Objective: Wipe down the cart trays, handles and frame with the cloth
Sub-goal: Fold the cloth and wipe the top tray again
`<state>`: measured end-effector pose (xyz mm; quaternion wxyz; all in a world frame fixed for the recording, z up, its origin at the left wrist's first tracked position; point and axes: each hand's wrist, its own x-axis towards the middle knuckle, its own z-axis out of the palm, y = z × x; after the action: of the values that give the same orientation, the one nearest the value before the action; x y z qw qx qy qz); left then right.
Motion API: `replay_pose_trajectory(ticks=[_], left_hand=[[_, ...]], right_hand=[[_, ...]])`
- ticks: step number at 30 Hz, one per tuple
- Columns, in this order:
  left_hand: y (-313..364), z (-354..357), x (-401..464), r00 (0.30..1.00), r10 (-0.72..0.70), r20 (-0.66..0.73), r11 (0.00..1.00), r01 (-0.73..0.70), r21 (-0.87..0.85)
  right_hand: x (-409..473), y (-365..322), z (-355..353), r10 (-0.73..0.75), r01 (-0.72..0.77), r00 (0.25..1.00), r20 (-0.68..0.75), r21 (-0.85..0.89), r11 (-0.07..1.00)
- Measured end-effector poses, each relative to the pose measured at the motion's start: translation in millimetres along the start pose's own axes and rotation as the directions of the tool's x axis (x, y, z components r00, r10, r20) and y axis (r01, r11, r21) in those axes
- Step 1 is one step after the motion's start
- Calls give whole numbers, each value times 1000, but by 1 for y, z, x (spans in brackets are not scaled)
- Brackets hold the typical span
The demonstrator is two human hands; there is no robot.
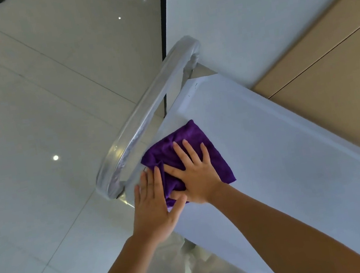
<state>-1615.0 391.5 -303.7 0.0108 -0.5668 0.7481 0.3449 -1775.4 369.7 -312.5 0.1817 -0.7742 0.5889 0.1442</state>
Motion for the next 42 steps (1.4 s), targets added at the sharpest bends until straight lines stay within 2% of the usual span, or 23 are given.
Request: replay_pose_trajectory(ticks=[3, 8, 16, 18, 21, 22, 25, 28, 32, 37, 40, 42], left_hand=[[-2, 6, -1, 1000, 18, 18, 997, -19, 69], [-2, 11, 3, 995, -23, 94, 968, -2, 253], [-3, 9, 6, 982, -53, 182, 959, -1, 283], [1, 7, 7, 978, -83, 194, 957, 24, 288], [6, -1, 13, 976, -84, 202, 944, 13, 330], [7, -4, 13, 960, -109, 258, 952, 26, 304], [8, -12, 16, 922, -135, 364, 958, 28, 284], [11, -13, 16, 910, -132, 392, 964, 26, 265], [10, -17, 17, 909, -95, 405, 974, 0, 227], [6, -22, 15, 911, -50, 410, 982, -31, 189], [1, -15, 13, 941, -63, 333, 964, -30, 266], [1, -8, 11, 968, -73, 238, 951, -4, 310]], right_hand=[[14, 22, -11, -7, 7, 999, -35, -3, 1000], [37, 53, -26, 146, -144, 988, -56, 47, 988], [67, 92, -45, 357, -343, 929, -93, 141, 929], [76, 96, -48, 488, -462, 868, -92, 212, 861], [95, 87, -53, 697, -638, 715, -50, 362, 680], [99, 82, -55, 744, -674, 668, -23, 406, 618], [101, 69, -56, 828, -739, 558, 55, 488, 465], [88, 55, -46, 853, -759, 518, 69, 498, 420], [63, 30, -31, 829, -749, 555, 66, 473, 464], [27, 16, -13, 720, -674, 693, 12, 364, 643], [10, 28, -9, 641, -609, 768, -11, 297, 735], [0, 40, -6, 637, -607, 771, -19, 286, 742]])
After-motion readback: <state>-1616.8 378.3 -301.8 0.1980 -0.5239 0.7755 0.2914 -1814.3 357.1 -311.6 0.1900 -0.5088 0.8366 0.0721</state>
